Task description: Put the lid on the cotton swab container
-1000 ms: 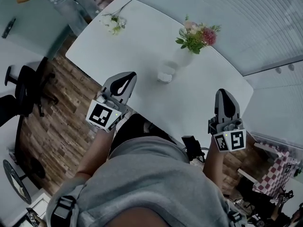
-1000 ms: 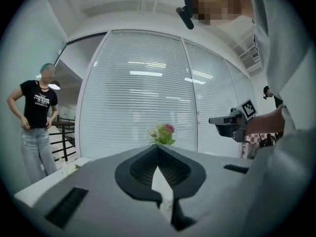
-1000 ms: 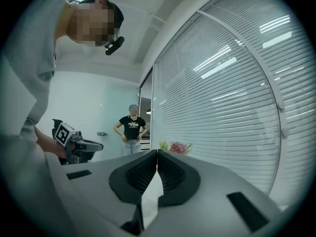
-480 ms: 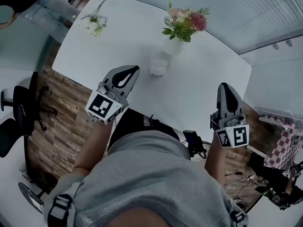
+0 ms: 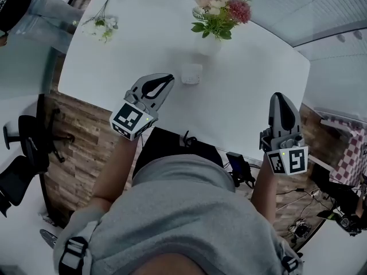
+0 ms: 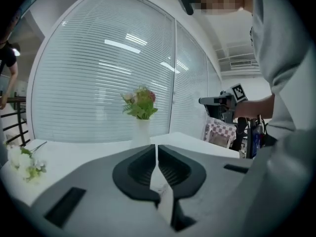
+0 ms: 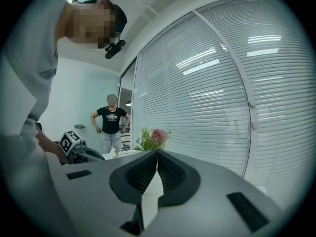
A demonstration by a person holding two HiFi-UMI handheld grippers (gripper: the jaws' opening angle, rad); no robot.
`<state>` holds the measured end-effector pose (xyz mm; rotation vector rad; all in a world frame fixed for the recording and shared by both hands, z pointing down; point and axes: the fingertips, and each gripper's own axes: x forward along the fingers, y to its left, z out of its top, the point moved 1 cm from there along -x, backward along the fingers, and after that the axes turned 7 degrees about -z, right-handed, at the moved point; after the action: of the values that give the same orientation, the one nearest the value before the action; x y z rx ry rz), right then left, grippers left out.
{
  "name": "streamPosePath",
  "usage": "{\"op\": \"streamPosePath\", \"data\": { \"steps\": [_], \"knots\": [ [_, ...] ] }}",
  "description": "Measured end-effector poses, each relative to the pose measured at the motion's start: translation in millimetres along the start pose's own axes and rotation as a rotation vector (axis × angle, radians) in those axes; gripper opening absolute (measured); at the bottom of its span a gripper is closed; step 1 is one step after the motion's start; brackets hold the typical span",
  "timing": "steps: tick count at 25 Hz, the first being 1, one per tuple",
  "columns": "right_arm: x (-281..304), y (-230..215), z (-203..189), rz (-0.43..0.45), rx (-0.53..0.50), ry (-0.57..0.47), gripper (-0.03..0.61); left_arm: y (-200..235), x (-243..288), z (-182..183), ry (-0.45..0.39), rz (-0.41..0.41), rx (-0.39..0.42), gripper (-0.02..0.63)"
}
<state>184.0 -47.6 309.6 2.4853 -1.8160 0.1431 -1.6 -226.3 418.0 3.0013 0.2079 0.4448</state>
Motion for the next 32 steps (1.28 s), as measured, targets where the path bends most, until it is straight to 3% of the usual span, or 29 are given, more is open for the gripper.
{"op": "streamPosePath", "data": {
  "steps": [6,9,14,16,18,23,32],
  "knots": [
    [-0.9,-10.0,-10.1,-0.053,0.022,0.024,0.026,6.5,20.3,-29.0,0.068,-0.052,-0.039,0.032],
    [-2.1,-13.0,-20.3,-0.064,0.038,0.044,0.026,5.6,36.4,-45.3,0.091,-0.114,-0.14,0.145],
    [-2.5,-14.4,-36.6,-0.077,0.073,0.065,0.026,8.4,55.8,-76.9,0.187,-0.137,-0.151,0.214],
    [-2.7,-12.8,-41.4,-0.072,0.082,0.073,0.026,12.7,61.6,-89.8,0.214,-0.123,-0.162,0.27],
    [-3.2,-9.4,-45.1,-0.061,0.083,0.08,0.026,14.8,67.2,-99.6,0.236,-0.124,-0.143,0.302],
    [-11.9,-14.0,-51.3,-0.075,0.088,0.096,0.026,11.2,83.9,-116.7,0.283,-0.179,-0.033,0.304],
    [-20.7,-22.5,-55.1,-0.1,0.087,0.109,0.026,3.8,104.8,-133.3,0.307,-0.234,0.03,0.302]
  ]
}}
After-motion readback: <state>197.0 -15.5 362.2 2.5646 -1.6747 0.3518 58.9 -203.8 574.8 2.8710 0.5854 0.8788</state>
